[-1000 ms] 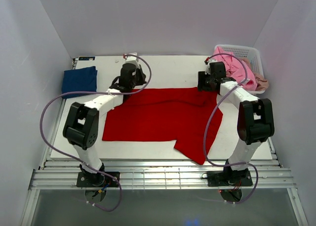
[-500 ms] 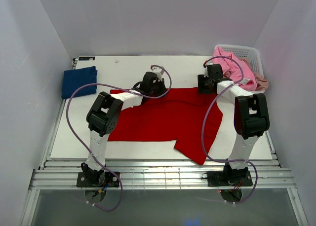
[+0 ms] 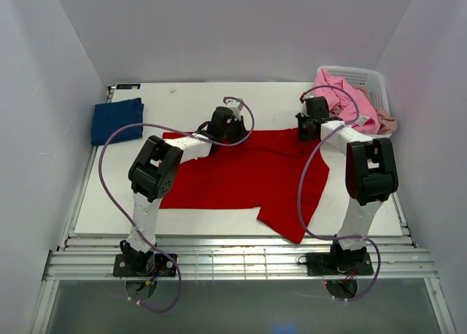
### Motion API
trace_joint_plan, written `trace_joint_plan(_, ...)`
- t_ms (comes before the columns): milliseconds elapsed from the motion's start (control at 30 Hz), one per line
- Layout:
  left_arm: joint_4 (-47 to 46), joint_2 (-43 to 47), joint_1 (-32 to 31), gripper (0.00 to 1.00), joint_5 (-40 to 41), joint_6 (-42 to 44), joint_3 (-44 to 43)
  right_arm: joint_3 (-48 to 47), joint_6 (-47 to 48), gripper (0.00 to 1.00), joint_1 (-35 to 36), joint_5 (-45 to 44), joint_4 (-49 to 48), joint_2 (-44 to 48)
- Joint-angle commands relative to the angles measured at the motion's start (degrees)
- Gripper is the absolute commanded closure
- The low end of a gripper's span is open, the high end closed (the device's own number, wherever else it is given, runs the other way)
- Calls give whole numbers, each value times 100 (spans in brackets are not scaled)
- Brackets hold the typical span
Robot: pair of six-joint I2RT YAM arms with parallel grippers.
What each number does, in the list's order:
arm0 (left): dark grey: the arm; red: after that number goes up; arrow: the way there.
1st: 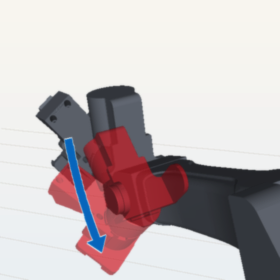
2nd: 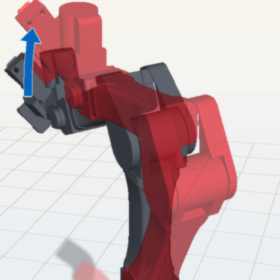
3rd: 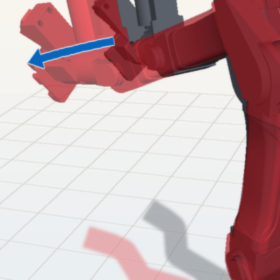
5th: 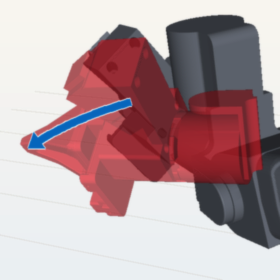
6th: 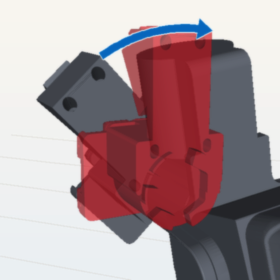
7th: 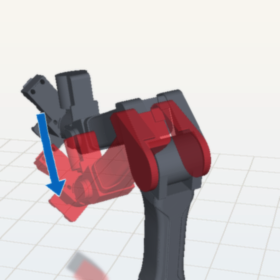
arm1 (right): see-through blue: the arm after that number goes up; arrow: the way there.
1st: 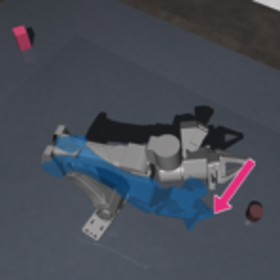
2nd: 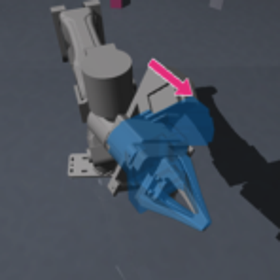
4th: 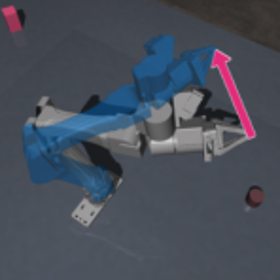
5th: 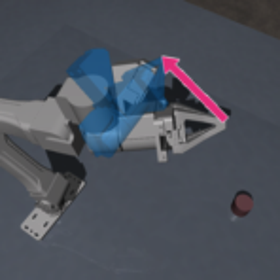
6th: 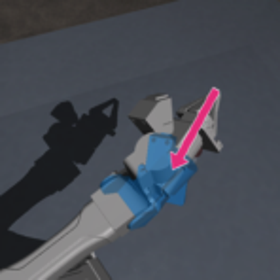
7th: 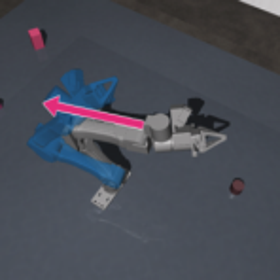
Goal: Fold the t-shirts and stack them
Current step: Fold the flattened tshirt in 1/3 of the way
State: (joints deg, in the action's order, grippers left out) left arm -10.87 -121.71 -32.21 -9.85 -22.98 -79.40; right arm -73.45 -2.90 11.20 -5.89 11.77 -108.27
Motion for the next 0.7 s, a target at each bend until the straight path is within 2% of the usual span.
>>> trace_joint_plan(0,-99,-116,-14,100,35,22,56,50,17,77,-39,53,-166,-98)
trace_joint_plan(133,-99,-177,-14,100,44,13,91,164,8,87,-39,176,-157,25)
trace_joint_plan(367,-99,-222,-14,100,9,-13,126,831,17,87,-22,756,-114,894)
trace_joint_plan(667,-90,-178,-14,100,27,-31,170,1745,-18,86,101,756,457,1774)
